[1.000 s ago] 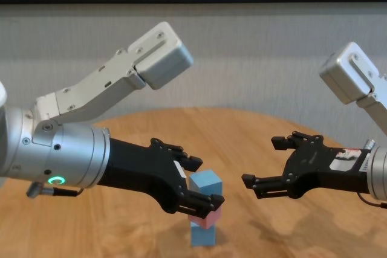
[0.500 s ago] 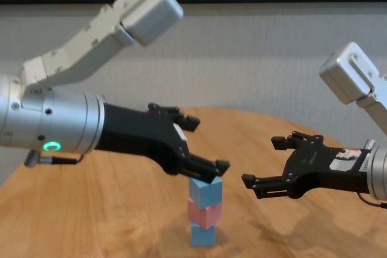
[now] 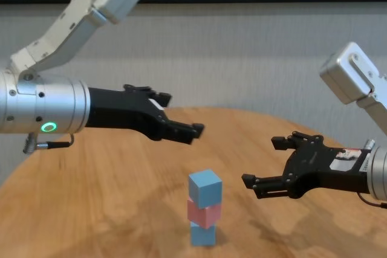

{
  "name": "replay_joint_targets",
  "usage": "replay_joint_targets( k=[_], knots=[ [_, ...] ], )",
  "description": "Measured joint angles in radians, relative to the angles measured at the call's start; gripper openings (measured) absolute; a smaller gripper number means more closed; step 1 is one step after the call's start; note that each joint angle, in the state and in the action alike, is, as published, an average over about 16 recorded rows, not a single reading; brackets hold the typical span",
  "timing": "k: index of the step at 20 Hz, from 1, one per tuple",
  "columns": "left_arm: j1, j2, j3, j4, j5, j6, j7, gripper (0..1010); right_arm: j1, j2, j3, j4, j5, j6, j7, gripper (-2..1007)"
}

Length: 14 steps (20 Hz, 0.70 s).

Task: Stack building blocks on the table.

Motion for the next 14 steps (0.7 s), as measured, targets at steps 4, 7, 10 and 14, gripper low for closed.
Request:
replay_joint_targets(
  k=[4, 7, 10, 14],
  knots=[
    [-0.023, -0.025, -0.017, 0.07, -0.013, -0.021, 0.014, 1003, 0.0, 0.0, 0.0, 0.0, 0.0, 0.0, 0.0, 1001],
    [-0.036, -0.038, -0.024, 0.108, -0.017, -0.032, 0.02, 1003, 0.0, 0.0, 0.0, 0.0, 0.0, 0.0, 0.0, 1001],
    [-0.043, -0.043, -0.027, 0.124, -0.017, -0.036, 0.021, 1003, 0.0, 0.0, 0.0, 0.0, 0.0, 0.0, 0.0, 1001],
    [-0.042, -0.043, -0.026, 0.122, -0.017, -0.036, 0.02, 1003, 0.0, 0.0, 0.0, 0.0, 0.0, 0.0, 0.0, 1001]
  ],
)
